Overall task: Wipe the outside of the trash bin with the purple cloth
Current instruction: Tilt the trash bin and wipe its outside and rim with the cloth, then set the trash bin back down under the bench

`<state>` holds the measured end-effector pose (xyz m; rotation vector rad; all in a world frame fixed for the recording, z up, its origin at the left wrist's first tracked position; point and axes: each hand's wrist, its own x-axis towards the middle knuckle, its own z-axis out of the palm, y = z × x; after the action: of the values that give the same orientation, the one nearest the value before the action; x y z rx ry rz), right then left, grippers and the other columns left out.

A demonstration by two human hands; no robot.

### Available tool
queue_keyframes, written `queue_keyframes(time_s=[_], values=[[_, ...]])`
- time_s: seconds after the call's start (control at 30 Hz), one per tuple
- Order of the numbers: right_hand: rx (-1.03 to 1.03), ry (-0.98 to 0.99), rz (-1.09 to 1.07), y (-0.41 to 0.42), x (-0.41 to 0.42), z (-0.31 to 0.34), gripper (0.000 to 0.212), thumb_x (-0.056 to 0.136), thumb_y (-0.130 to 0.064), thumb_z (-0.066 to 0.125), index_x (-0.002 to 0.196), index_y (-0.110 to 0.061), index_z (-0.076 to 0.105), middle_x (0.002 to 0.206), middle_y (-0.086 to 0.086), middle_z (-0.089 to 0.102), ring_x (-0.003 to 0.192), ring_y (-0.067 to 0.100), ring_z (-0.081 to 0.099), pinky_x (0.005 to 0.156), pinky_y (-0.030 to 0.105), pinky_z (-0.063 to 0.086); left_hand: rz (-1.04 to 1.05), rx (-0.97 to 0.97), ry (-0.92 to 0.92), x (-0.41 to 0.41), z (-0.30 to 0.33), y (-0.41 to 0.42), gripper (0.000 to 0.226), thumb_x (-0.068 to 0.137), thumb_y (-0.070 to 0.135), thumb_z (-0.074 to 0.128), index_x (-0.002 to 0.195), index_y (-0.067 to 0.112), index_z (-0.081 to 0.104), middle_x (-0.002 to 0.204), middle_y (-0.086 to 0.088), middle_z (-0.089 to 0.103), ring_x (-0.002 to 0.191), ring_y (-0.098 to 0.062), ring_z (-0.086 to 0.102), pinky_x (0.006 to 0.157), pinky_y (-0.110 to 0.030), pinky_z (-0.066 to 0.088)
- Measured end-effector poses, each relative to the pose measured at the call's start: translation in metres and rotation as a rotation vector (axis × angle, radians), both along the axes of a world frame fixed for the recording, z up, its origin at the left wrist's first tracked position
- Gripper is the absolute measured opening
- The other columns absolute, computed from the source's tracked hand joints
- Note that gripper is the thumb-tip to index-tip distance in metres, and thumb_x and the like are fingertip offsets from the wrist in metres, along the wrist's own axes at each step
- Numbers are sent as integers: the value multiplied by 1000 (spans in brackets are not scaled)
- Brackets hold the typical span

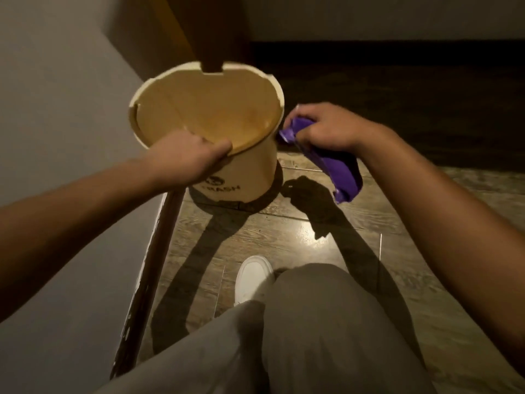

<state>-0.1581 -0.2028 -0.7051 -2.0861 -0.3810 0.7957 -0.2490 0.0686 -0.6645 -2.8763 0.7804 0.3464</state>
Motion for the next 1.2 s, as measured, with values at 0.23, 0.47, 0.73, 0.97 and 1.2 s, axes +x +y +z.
queue_keyframes(time_s=[0.23,0.47,0.73,0.97,1.2], values=[[-97,183,229,7,-25,-31,35,86,-18,68,104,-47,59,109,2,63,88,23,69,65,32,51,-6,30,60,-19,-28,38,50,96,40,29,130,19,58,91,-4,68,78,-21,68,67,-34,57],[8,104,73,-5,-26,-32,30,88,-15,67,107,-36,56,108,0,63,91,22,68,69,30,51,279,-62,92,-23,-42,34,42,100,47,49,137,26,51,106,-4,69,85,-16,61,71,-32,53],[170,-211,47,-6,-40,46,43,73,-24,77,111,-28,58,105,-10,60,88,9,63,73,22,50,829,-1164,401,-5,32,-71,51,93,63,56,127,25,59,100,5,76,84,-13,76,70,-35,64],[9,-498,97,-8,-34,125,71,73,-31,88,135,-24,54,138,-6,48,119,8,53,96,22,50,1017,-1535,786,13,99,-109,27,86,11,76,111,8,66,103,-12,75,89,-22,76,72,-29,64],[156,-254,-157,-33,-31,233,78,72,-70,78,140,-47,47,145,-20,51,131,-3,51,98,15,45,1172,-1611,730,21,208,-92,28,85,-8,68,111,3,67,97,-8,78,84,-18,77,66,-28,63]])
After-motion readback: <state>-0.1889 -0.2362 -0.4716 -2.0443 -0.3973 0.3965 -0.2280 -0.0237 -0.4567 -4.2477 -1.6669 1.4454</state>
